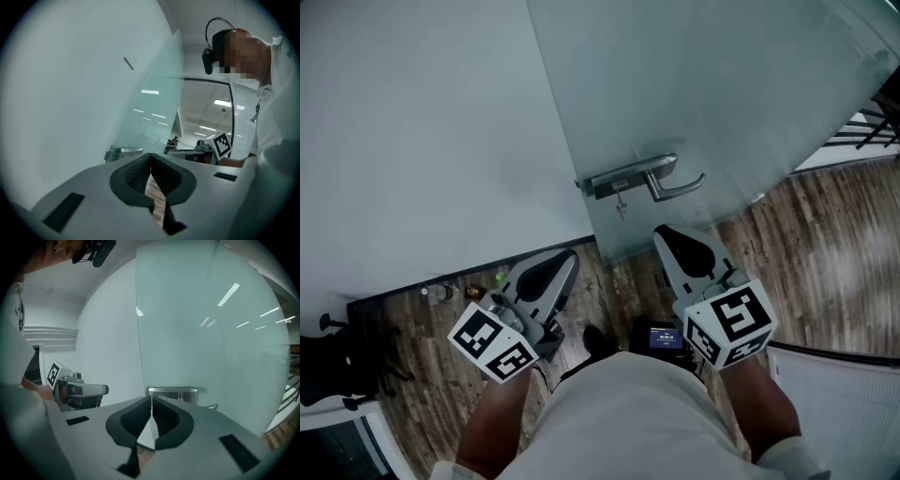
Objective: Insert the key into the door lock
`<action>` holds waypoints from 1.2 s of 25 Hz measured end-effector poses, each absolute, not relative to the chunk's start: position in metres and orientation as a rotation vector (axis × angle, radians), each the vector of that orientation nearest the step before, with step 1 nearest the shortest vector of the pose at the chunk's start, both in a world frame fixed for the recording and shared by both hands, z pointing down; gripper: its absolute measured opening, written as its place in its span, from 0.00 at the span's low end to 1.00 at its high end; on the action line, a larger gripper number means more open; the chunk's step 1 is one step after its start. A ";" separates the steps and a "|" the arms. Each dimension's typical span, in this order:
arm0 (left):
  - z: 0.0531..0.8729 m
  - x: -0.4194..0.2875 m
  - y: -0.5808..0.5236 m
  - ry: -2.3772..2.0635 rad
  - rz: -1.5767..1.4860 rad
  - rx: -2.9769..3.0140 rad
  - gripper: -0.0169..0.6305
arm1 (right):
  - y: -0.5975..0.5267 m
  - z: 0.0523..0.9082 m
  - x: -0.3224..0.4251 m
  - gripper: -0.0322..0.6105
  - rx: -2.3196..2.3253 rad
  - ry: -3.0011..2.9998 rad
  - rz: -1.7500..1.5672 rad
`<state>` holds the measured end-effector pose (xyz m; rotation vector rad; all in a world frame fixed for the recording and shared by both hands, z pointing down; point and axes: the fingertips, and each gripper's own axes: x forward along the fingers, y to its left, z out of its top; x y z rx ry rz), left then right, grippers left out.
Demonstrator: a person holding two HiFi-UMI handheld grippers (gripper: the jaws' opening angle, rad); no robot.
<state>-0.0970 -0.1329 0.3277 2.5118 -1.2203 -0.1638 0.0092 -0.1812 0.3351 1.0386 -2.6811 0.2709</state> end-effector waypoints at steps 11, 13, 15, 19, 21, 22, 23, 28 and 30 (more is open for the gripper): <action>0.325 -0.089 -0.111 -1.218 -0.168 2.497 0.05 | -0.165 0.337 0.024 0.07 1.041 -2.667 0.265; 0.326 -0.087 -0.107 -1.214 -0.165 2.490 0.05 | -0.162 0.338 0.027 0.07 1.043 -2.661 0.266; 0.328 -0.087 -0.103 -1.212 -0.161 2.482 0.05 | -0.158 0.340 0.029 0.07 1.046 -2.655 0.274; 0.331 -0.089 -0.098 -1.223 -0.154 2.463 0.05 | -0.153 0.344 0.031 0.07 1.046 -2.650 0.286; 0.334 -0.090 -0.095 -1.224 -0.150 2.454 0.05 | -0.150 0.346 0.034 0.07 1.046 -2.642 0.292; 0.335 -0.089 -0.093 -1.224 -0.147 2.449 0.05 | -0.148 0.348 0.035 0.07 1.047 -2.637 0.295; 0.336 -0.089 -0.091 -1.225 -0.145 2.444 0.05 | -0.146 0.349 0.036 0.07 1.047 -2.633 0.298; 0.340 -0.088 -0.088 -1.222 -0.142 2.432 0.05 | -0.143 0.350 0.037 0.07 1.043 -2.630 0.287; 0.341 -0.086 -0.086 -1.213 -0.140 2.427 0.05 | -0.141 0.349 0.037 0.07 1.042 -2.632 0.289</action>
